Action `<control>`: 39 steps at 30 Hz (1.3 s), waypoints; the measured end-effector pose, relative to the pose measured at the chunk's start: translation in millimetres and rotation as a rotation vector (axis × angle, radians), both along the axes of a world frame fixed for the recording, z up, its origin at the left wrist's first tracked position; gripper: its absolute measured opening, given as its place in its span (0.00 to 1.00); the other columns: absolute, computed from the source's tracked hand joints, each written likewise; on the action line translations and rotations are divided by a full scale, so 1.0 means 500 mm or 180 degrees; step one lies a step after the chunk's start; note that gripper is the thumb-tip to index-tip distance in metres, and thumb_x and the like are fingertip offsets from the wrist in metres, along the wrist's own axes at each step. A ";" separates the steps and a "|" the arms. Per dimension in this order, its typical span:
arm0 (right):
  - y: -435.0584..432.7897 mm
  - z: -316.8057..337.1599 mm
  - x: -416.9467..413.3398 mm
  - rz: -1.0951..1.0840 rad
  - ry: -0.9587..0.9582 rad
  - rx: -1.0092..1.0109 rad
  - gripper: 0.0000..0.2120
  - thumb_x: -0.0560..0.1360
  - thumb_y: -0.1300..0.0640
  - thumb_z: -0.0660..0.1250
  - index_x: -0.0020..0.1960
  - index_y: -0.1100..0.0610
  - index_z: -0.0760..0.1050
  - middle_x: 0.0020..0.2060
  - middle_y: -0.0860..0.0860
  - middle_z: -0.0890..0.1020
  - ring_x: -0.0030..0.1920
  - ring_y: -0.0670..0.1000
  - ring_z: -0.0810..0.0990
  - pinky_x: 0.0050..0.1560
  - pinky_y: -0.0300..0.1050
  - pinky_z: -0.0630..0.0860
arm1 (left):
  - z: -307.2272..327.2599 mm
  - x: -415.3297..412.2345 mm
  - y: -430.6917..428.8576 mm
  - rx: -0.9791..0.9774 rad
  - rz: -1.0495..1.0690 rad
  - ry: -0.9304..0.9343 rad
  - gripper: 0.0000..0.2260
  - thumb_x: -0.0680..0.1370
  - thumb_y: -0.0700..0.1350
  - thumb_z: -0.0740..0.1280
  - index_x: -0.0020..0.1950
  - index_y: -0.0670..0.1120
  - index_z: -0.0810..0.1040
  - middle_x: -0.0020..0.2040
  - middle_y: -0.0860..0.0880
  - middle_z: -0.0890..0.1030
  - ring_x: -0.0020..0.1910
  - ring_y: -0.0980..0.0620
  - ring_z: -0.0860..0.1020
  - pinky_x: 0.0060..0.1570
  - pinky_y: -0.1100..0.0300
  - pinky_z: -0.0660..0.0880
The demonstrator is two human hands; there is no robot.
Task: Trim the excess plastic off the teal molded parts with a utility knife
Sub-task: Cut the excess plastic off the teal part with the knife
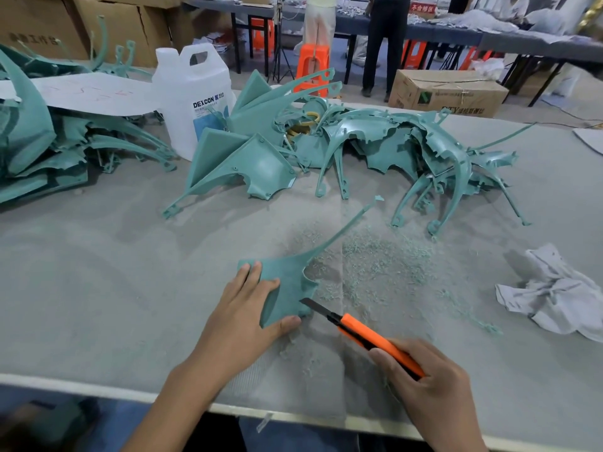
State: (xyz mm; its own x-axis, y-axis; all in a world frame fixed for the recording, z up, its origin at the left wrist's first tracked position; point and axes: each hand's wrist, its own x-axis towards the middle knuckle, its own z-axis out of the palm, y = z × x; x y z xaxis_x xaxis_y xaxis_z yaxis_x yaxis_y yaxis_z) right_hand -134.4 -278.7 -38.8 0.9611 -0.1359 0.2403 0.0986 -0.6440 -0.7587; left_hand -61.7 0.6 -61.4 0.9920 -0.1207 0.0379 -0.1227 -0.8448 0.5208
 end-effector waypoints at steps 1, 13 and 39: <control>-0.002 0.000 -0.001 -0.0006 0.0002 0.0031 0.06 0.65 0.43 0.75 0.41 0.40 0.83 0.34 0.41 0.81 0.35 0.41 0.80 0.36 0.30 0.71 | -0.001 0.000 -0.001 0.0007 0.0008 0.0001 0.40 0.69 0.79 0.56 0.75 0.58 0.65 0.82 0.55 0.49 0.76 0.64 0.37 0.77 0.56 0.51; -0.003 -0.009 0.011 -0.0180 -0.0034 0.0180 0.12 0.65 0.34 0.69 0.47 0.34 0.80 0.32 0.41 0.82 0.31 0.42 0.80 0.33 0.33 0.73 | 0.007 -0.002 0.002 0.0002 -0.0015 0.0150 0.38 0.69 0.79 0.57 0.75 0.61 0.64 0.82 0.59 0.47 0.78 0.63 0.38 0.76 0.55 0.53; 0.000 -0.004 0.003 -0.0433 -0.0163 0.0325 0.10 0.64 0.41 0.73 0.46 0.34 0.79 0.32 0.39 0.81 0.31 0.37 0.79 0.34 0.23 0.68 | 0.046 -0.038 -0.010 0.0987 -0.0235 0.0182 0.36 0.71 0.78 0.39 0.77 0.69 0.53 0.82 0.46 0.44 0.79 0.45 0.41 0.77 0.46 0.45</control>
State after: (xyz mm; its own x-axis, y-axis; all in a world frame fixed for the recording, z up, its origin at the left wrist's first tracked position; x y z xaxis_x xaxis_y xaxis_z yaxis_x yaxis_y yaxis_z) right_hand -133.1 -278.6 -40.6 0.9190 -0.2903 0.2668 0.0560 -0.5738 -0.8171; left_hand -80.7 -4.5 -38.6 0.9795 -0.1896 -0.0675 -0.1676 -0.9542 0.2479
